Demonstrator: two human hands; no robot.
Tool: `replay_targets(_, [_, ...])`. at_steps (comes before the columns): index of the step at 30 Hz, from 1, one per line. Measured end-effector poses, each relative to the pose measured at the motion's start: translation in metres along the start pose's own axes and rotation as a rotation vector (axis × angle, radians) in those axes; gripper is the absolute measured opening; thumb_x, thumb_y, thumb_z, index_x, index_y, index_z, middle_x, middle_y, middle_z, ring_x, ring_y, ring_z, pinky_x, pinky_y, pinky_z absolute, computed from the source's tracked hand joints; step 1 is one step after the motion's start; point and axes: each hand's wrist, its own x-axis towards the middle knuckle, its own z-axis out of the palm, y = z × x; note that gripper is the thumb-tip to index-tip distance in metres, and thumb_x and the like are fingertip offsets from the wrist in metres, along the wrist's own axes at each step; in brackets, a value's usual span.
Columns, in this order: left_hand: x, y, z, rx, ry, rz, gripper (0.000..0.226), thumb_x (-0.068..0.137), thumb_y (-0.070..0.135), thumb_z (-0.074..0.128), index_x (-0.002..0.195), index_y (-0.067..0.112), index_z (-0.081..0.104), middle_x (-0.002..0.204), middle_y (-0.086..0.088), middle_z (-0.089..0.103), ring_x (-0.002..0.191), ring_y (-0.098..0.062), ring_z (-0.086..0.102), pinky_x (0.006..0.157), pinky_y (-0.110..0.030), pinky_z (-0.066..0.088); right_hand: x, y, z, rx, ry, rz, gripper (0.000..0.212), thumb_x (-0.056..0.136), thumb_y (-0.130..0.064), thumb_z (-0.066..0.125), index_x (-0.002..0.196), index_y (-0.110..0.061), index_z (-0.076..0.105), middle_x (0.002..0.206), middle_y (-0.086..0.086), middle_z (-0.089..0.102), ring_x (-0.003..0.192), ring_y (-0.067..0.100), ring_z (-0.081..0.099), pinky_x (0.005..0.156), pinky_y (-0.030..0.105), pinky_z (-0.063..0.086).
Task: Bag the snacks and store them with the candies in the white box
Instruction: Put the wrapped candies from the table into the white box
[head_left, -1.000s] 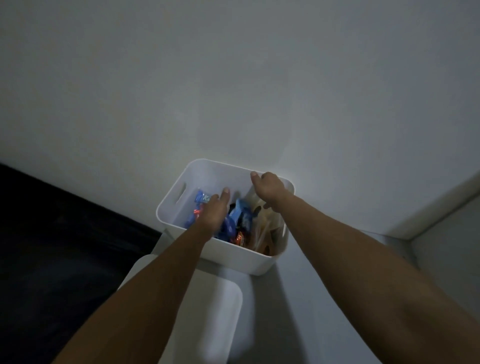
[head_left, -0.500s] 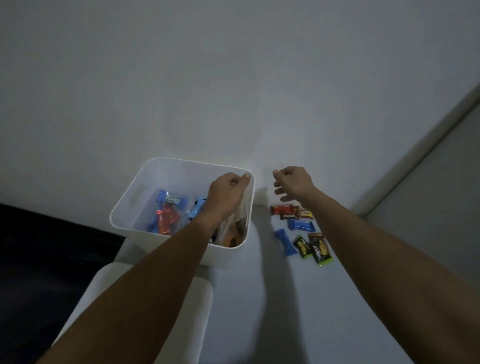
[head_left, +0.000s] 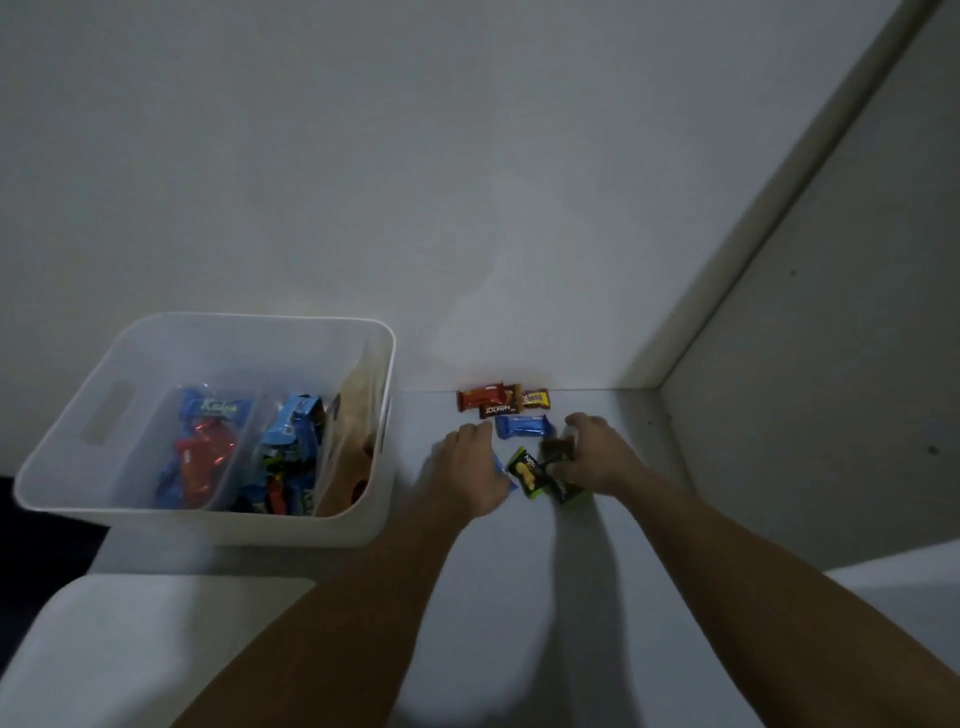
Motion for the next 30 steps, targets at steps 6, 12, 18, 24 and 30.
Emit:
replay_targets(6, [0.023,-0.023,0.051,0.152,0.122,-0.008,0.058,0.072,0.028,0.055,0.122,-0.001,0.055,0.127,-0.029,0.055,0.112,-0.043,0.058,0.082,-0.047,0.050,0.017,0.028,0.049,-0.147,0.056,-0.191,0.123,0.062,-0.069,0.073,0.151,-0.022,0.001,0.160,0.011,0.002,0.147,0.032,0.005,0.115,0.052,0.022])
replay_targets(12, [0.044,-0.026,0.075,0.277,0.093,0.029,0.083,0.084,0.040,0.055,0.152,0.011,0.019,0.160,-0.020,0.005,0.147,-0.039,0.008,0.112,-0.059,0.020,0.048,0.034,0.061,-0.253,0.084,-0.296,0.122,0.066,-0.075,0.063,0.152,-0.026,-0.008,0.161,0.013,-0.012,0.148,0.035,-0.007,0.117,0.056,0.010])
replay_targets(18, [0.071,-0.030,0.073,0.256,0.162,0.101,0.078,0.078,0.035,0.042,0.150,0.014,0.022,0.158,-0.022,0.015,0.145,-0.039,0.007,0.107,-0.064,0.025,0.073,0.036,0.054,-0.327,0.150,-0.414,0.105,0.070,-0.085,0.034,0.153,-0.026,0.007,0.161,0.013,-0.009,0.148,0.037,0.001,0.115,0.055,0.015])
replay_targets(24, [0.086,-0.044,0.075,0.156,0.243,0.201,0.072,0.071,0.035,0.045,0.139,0.011,0.039,0.150,-0.019,0.035,0.139,-0.042,0.030,0.104,-0.057,0.033,0.073,0.042,0.063,-0.217,0.302,-0.468,0.083,0.076,-0.082,0.034,0.127,-0.019,0.051,0.136,0.013,0.048,0.122,0.033,0.047,0.096,0.047,0.039])
replay_targets(30, [0.085,-0.047,0.072,0.208,0.344,0.239,0.073,0.059,0.038,0.059,0.127,0.013,0.047,0.108,-0.012,0.049,0.107,-0.038,0.046,0.092,-0.051,0.037,0.084,0.043,0.060,-0.224,0.359,-0.553,0.064,0.078,-0.074,0.048,0.110,-0.020,0.055,0.144,0.009,0.043,0.128,0.029,0.040,0.094,0.043,0.038])
